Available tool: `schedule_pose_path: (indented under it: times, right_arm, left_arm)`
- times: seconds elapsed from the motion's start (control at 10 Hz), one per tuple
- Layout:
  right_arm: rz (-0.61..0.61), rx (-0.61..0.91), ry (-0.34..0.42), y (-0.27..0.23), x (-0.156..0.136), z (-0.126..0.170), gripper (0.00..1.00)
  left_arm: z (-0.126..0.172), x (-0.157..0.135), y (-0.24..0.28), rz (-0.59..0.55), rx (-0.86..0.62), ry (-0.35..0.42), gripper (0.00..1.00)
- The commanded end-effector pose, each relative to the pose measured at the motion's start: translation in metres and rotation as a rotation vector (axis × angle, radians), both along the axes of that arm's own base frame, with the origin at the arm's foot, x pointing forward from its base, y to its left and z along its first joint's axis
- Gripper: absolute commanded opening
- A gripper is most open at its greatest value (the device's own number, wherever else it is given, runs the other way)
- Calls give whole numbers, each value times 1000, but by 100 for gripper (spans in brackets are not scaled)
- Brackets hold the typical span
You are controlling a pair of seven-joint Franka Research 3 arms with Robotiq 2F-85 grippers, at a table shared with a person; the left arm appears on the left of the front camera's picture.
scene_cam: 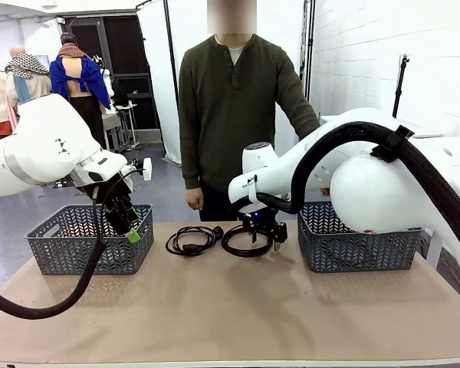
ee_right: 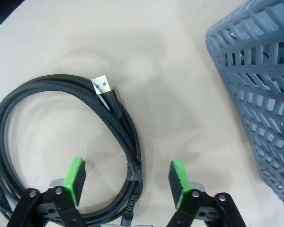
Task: Organize the cables according to human instructions.
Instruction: Pick up a bundle of cables and place it in the basket indicated by the human.
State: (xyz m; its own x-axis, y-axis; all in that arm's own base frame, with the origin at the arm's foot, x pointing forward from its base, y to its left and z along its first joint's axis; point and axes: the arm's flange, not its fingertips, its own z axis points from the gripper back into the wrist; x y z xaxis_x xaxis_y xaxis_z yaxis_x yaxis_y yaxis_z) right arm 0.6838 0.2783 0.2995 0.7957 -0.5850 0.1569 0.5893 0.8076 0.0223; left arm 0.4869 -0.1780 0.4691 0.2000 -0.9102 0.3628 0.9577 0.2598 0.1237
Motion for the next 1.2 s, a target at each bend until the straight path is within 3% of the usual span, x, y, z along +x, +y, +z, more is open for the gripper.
schedule_pose_path:
  times: [0.0, 0.2, 0.3, 0.8, 1.1]
  right_arm:
    - [-10, -43, -10, 2, 9, 2, 40]
    - [-13, -36, -4, 1, 9, 1, 4]
    - [-11, -34, -4, 1, 9, 2, 0]
    - [-15, -29, 0, 1, 7, 7, 0]
    - [-27, -55, -3, 2, 2, 26, 0]
  left_arm:
    - [1, 0, 0, 2, -1, 0, 100]
    - [1, 0, 0, 2, -1, 0, 100]
    - [1, 0, 0, 2, -1, 0, 100]
    - [1, 0, 0, 2, -1, 0, 100]
    - [1, 0, 0, 2, -1, 0, 100]
